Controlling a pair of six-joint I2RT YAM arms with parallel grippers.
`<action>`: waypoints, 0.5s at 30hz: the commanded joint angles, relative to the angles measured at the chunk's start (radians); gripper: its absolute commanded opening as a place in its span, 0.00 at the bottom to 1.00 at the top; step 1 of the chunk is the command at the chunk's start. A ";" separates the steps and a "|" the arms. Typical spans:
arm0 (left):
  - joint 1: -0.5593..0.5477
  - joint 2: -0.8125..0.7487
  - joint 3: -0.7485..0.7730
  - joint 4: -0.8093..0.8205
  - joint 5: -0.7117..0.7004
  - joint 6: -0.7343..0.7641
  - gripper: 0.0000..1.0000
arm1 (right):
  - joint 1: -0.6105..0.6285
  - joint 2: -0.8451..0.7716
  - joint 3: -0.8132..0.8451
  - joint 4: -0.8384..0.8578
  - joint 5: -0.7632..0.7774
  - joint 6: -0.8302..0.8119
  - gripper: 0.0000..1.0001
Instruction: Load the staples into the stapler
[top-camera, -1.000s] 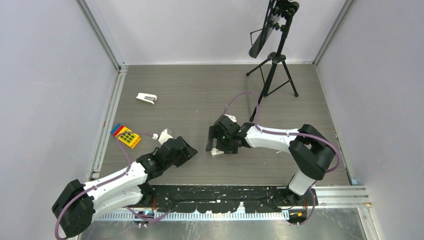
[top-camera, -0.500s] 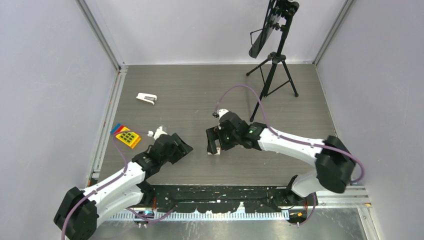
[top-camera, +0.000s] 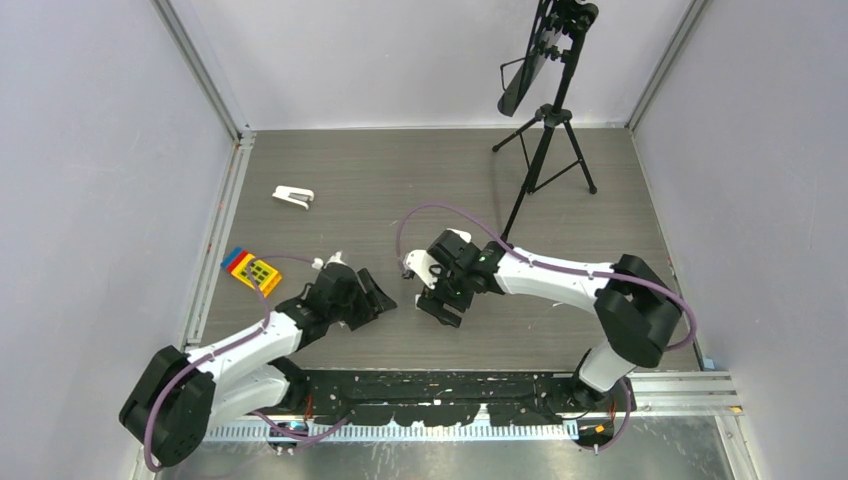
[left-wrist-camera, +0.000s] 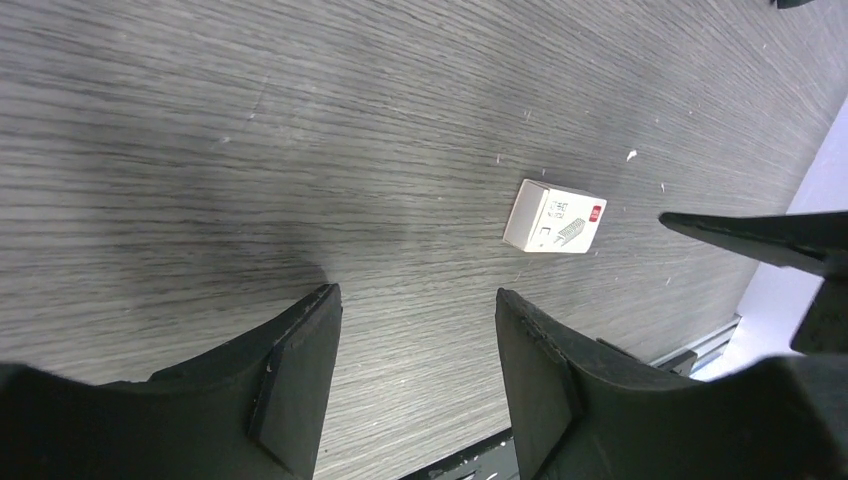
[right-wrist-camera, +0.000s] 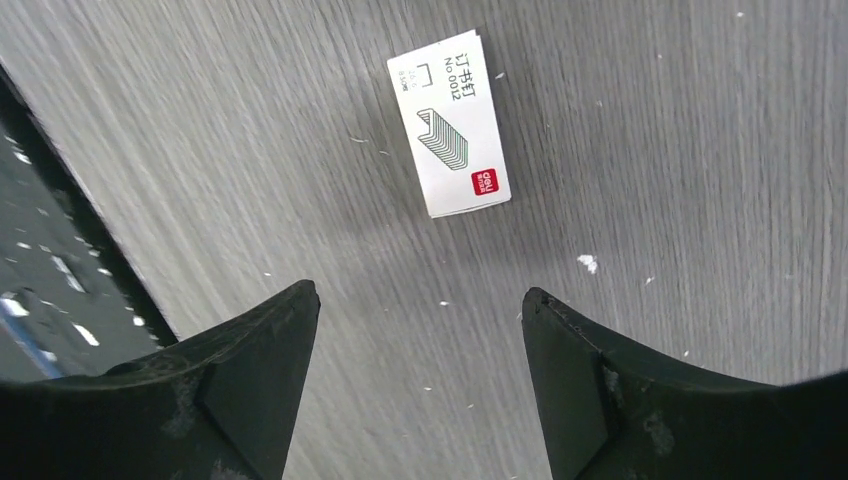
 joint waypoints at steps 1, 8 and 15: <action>0.007 0.034 0.042 0.104 0.046 0.018 0.60 | 0.005 0.044 0.056 -0.004 -0.013 -0.203 0.79; 0.006 0.113 0.039 0.198 0.095 0.006 0.59 | 0.005 0.089 0.055 0.104 -0.064 -0.266 0.78; 0.007 0.213 0.029 0.314 0.145 -0.038 0.56 | 0.004 0.133 0.043 0.178 -0.090 -0.284 0.76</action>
